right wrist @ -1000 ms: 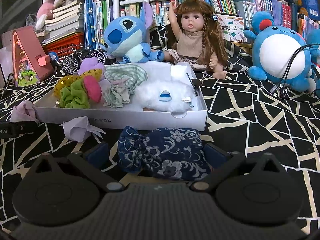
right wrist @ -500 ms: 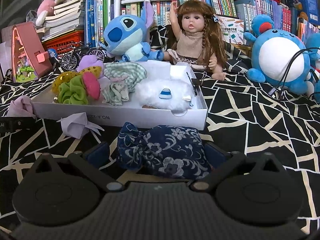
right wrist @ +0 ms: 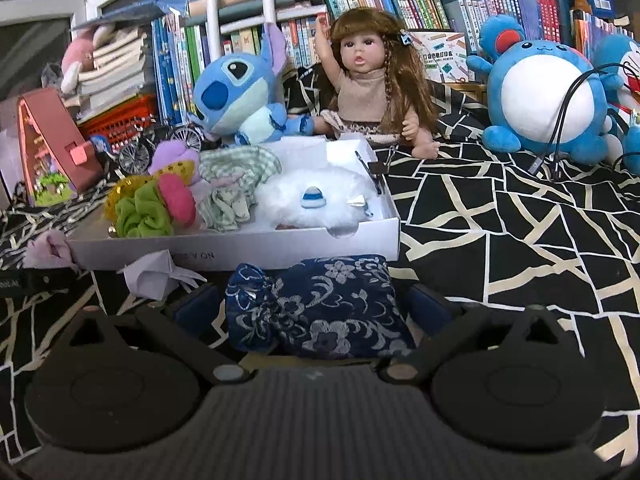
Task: Organize soft objects
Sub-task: 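Grasp the pink fabric with the left tool while the right tool grasps the blue floral pouch, then carry the pink fabric toward the box with the left tool while the right tool carries the pouch there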
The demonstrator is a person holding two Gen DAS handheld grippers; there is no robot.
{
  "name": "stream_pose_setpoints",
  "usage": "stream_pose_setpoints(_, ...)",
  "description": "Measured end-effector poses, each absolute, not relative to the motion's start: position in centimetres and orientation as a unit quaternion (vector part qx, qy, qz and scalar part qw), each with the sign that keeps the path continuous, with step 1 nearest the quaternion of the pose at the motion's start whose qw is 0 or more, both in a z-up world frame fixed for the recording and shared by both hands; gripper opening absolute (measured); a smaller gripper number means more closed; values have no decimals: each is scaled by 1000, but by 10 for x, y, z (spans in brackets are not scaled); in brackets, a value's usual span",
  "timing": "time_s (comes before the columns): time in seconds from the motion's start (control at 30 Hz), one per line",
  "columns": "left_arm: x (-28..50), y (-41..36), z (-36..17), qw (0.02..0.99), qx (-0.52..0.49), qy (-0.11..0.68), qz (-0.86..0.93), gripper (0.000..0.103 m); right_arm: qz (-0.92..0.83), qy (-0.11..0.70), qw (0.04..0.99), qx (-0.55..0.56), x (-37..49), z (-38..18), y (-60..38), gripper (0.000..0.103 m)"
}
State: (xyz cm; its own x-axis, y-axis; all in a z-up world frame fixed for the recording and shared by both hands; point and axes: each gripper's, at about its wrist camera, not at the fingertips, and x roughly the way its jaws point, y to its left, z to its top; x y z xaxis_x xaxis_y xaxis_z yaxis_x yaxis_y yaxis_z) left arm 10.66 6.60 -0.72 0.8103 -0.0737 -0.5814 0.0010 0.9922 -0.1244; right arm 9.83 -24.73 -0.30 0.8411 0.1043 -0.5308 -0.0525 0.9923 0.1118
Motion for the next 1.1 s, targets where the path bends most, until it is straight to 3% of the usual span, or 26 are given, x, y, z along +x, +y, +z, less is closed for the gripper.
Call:
stream_pose_setpoints(0.13,107,66,-7,950,-59,306,-18,80,42,286,957,28,100,-4,-241,103)
stream_pose_setpoints(0.3,104,66,-7,952,-57,299,-24,61,45,282,957,42,98,-4,-245,89)
stream_pose_setpoints(0.47,101,62,-4,954,-48,293,-30,46,43,280,958,47,97,-4,-244,85)
stream_pose_setpoints(0.7,97,63,1,955,-53,290,-30,39,40,270,961,49,92,-2,-242,78)
stream_pose_setpoints(1.1,87,61,18,961,-54,270,-38,37,41,260,963,63,87,11,-242,61)
